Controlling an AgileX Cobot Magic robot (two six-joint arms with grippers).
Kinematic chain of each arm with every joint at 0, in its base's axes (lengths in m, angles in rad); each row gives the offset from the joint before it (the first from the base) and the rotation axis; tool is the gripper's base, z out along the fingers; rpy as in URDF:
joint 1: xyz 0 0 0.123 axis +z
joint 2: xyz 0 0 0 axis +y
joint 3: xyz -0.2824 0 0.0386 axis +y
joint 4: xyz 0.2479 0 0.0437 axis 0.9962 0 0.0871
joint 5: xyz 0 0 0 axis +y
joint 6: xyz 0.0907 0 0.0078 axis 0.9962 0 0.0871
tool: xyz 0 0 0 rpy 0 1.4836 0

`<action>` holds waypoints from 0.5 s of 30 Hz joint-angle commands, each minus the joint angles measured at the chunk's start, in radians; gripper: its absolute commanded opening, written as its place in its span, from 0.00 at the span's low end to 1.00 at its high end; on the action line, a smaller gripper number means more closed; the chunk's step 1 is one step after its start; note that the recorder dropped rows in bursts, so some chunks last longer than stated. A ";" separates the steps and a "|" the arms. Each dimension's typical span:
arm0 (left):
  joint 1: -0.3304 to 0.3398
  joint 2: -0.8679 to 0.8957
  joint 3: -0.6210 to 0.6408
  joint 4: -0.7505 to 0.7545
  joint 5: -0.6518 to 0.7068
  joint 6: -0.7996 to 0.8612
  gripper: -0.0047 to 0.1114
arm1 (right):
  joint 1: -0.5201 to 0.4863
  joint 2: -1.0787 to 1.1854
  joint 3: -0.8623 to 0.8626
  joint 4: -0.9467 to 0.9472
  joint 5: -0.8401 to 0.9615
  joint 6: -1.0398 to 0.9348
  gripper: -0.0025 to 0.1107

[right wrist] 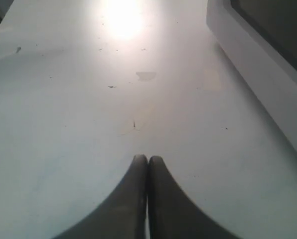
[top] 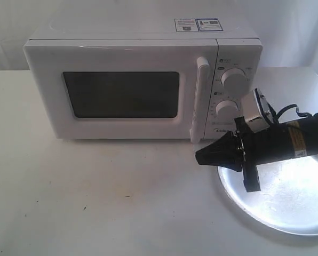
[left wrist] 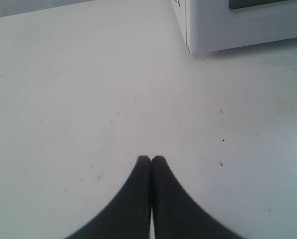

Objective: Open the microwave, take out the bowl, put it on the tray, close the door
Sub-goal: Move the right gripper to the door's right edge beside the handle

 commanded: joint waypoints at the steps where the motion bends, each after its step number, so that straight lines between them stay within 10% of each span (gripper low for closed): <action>1: -0.004 -0.002 -0.002 -0.006 -0.001 -0.003 0.04 | -0.031 0.035 -0.056 -0.006 -0.023 0.008 0.02; 15: -0.004 -0.002 -0.002 -0.006 -0.001 -0.003 0.04 | -0.036 0.028 -0.064 0.293 -0.023 0.037 0.02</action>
